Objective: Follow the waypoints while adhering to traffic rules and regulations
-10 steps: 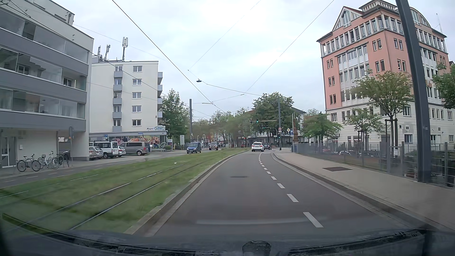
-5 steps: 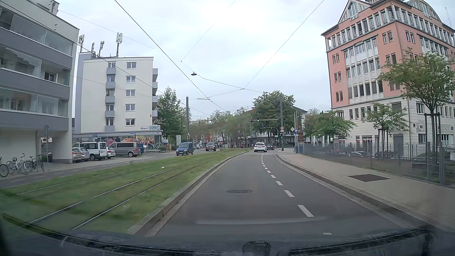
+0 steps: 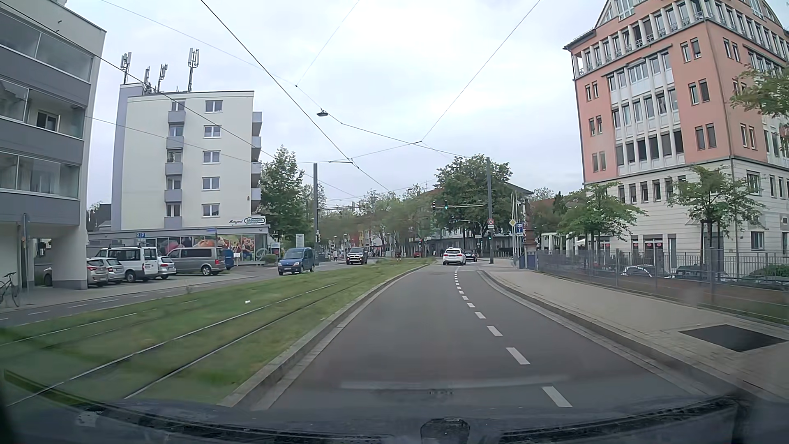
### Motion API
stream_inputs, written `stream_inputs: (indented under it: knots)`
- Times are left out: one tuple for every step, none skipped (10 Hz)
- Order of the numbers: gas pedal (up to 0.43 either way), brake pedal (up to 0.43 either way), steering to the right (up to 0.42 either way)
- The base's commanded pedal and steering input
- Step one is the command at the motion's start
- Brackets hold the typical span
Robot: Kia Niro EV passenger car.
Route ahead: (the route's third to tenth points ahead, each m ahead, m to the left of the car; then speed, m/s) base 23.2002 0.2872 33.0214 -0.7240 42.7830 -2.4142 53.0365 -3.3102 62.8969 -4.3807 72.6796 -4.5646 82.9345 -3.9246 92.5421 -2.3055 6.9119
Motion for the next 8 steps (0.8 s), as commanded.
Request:
stream_inputs:
  knots:
    - [0.11,0.0,0.009]
    - [0.11,0.0,0.009]
    - [0.11,0.0,0.01]
    - [0.11,0.0,0.009]
    - [0.11,0.0,0.009]
    - [0.098,0.0,0.009]
    - [0.098,0.0,0.01]
    - [0.098,0.0,0.009]
